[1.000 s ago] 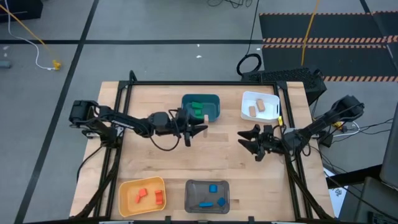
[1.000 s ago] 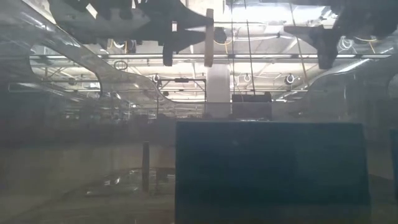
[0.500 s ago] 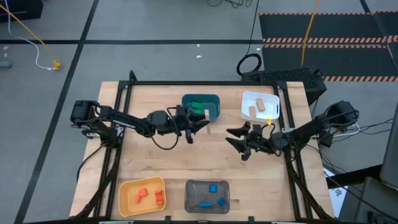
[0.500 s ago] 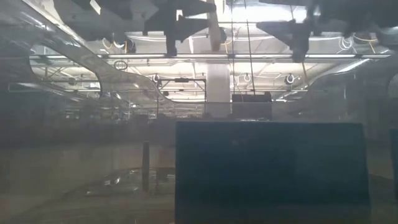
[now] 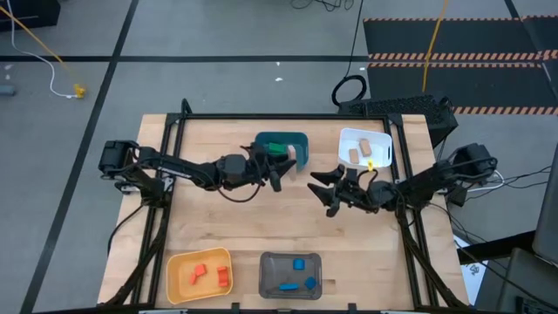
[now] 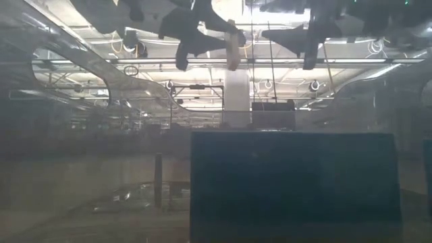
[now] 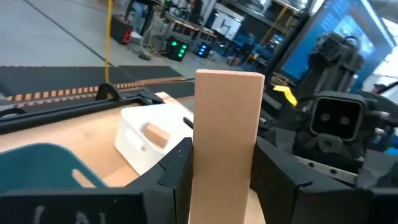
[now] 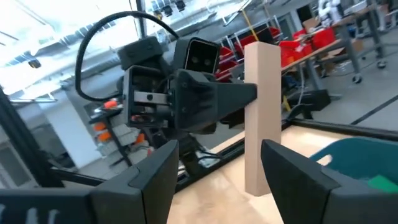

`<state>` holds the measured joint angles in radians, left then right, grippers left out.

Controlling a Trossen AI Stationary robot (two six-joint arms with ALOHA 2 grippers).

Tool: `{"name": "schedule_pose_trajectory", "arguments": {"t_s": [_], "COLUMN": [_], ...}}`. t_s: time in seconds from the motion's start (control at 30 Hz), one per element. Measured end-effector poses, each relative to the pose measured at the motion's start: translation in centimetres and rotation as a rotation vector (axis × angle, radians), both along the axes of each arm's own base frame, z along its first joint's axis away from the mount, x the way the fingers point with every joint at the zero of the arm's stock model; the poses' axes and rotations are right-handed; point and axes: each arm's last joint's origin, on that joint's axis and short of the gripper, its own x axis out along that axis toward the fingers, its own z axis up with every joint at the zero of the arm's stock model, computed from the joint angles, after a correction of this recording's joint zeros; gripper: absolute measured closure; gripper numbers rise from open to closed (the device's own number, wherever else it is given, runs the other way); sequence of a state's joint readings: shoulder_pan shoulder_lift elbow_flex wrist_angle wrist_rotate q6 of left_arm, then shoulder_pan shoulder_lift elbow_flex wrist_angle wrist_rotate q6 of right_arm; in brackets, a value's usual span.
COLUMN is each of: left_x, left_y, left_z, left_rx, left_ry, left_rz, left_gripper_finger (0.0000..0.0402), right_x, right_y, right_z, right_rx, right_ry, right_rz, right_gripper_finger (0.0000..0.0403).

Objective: Sort & place blocks by color
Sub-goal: Put the brown block into the white bin

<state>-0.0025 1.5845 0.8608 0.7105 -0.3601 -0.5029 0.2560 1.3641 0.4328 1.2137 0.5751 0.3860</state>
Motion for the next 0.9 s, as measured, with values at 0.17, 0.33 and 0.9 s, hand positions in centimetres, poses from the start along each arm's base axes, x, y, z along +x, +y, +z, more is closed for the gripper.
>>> {"name": "schedule_pose_trajectory", "arguments": {"t_s": [0.17,0.33,0.9], "left_x": [0.0,-0.1,0.2], "left_y": [0.6,0.6,0.9], "left_z": [0.0,0.0,0.7], "left_rx": [-0.042,-0.052,-0.043], "left_ry": [-0.013,-0.018,-0.03], "left_rz": [0.043,0.055,0.138], "left_gripper_finger": [0.027,0.027,0.027], "right_x": [0.4,0.8,2.9], "right_y": [-1.1,-1.8,-3.3], "right_z": [-0.6,-1.0,-0.2], "right_rx": [-0.014,-0.039,-0.02], "right_ry": [0.027,0.054,0.102], "right_rz": [-0.046,-0.078,-0.004], "right_gripper_finger": [0.0181,0.0181,0.0181]}}
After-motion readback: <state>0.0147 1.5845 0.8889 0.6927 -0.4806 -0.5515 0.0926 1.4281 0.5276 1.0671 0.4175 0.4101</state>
